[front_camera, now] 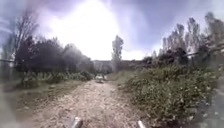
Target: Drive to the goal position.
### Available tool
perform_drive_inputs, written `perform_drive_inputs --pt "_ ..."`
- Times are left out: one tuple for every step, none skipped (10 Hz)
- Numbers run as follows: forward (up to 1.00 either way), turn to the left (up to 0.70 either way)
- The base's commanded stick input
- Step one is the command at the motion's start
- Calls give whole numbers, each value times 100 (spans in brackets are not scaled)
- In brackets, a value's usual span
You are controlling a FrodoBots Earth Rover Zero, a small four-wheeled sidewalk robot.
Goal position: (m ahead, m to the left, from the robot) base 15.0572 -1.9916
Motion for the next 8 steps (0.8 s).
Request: perform_drive_inputs --pt "70 0" --pt "70 0" --pt "70 0" --pt "70 0" --pt "70 0" --pt "70 0" --pt "70 0" --pt "70 0"
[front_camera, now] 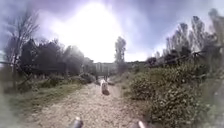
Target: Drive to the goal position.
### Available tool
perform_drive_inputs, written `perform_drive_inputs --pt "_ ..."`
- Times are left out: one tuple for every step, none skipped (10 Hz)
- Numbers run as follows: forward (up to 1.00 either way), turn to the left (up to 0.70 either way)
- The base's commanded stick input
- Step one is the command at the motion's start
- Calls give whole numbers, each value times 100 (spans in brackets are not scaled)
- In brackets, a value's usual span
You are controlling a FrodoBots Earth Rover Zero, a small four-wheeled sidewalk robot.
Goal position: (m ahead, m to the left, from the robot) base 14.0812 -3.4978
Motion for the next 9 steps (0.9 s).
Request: perform_drive_inputs --pt "70 0" --pt "70 0" --pt "70 0" --pt "70 0" --pt "70 0" --pt "70 0" --pt "70 0" --pt "70 0" --pt "70 0"
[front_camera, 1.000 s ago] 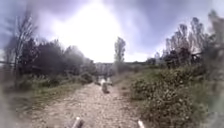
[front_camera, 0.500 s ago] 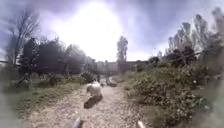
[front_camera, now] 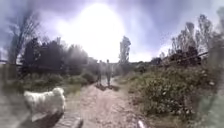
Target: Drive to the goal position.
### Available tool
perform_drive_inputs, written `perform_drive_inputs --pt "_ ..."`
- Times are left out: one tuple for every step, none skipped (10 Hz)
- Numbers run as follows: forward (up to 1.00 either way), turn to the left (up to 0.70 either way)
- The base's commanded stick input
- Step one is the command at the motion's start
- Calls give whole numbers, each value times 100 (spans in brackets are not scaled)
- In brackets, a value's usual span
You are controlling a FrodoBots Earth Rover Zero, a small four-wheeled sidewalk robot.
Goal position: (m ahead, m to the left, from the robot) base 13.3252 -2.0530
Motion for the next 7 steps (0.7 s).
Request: perform_drive_inputs --pt "70 -35" --pt "70 -35" --pt "70 -29" --pt "70 -16" --pt "70 -1" --pt "70 0" --pt "70 0"
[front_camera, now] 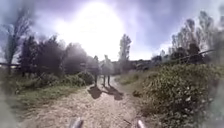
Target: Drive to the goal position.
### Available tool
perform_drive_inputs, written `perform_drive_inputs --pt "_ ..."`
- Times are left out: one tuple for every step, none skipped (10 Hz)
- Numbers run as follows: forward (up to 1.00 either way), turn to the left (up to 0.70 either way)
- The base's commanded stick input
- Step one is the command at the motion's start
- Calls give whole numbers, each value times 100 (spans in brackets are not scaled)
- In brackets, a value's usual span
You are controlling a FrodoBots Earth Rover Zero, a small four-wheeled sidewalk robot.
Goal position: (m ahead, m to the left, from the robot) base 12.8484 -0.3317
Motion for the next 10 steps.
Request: perform_drive_inputs --pt "70 0" --pt "70 0" --pt "70 0" --pt "70 0" --pt "70 0" --pt "70 0" --pt "70 0" --pt "70 0" --pt "70 0" --pt "70 0"
